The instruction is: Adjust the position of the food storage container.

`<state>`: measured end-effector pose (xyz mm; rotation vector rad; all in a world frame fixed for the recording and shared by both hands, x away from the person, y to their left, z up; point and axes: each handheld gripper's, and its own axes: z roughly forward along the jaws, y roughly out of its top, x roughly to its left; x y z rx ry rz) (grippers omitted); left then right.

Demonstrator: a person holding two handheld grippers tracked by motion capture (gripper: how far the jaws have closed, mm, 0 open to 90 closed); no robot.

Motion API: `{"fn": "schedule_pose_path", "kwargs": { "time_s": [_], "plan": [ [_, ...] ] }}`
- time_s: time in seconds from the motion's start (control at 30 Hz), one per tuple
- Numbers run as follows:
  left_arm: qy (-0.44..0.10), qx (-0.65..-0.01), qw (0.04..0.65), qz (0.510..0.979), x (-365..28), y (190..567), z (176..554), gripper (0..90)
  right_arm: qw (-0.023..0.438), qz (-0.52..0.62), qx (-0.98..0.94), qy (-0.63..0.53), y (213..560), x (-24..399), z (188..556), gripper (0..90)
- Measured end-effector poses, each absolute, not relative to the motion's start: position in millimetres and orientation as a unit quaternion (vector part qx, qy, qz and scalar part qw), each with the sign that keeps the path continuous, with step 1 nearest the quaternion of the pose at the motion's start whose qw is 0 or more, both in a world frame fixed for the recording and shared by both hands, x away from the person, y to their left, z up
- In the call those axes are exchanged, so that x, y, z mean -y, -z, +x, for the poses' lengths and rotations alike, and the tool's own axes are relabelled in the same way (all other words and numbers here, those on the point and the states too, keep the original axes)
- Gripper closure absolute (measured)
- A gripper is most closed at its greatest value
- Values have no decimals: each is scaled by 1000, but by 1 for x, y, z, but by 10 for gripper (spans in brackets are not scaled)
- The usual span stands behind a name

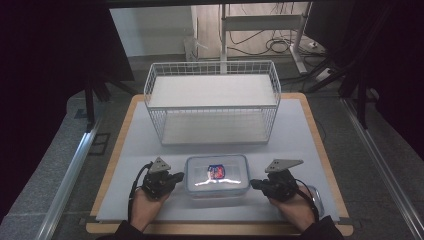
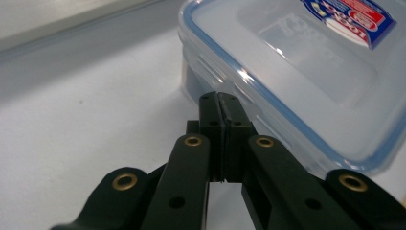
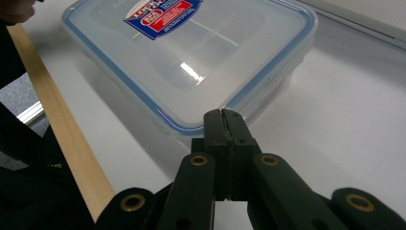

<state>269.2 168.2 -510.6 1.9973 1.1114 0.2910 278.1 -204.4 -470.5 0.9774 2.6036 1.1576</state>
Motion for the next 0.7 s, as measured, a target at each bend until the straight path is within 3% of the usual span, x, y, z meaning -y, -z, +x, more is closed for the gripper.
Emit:
{"fn": "schedule_pose_path", "kwargs": {
  "time_s": [0.3,0.7],
  "plan": [
    [-129,-436,407,792,-175,509,264,849,58,313,-869,-379,467,216,266,899],
    [-130,-428,407,797,-176,509,261,871,45,334,-869,-362,470,269,214,899]
  ]
}}
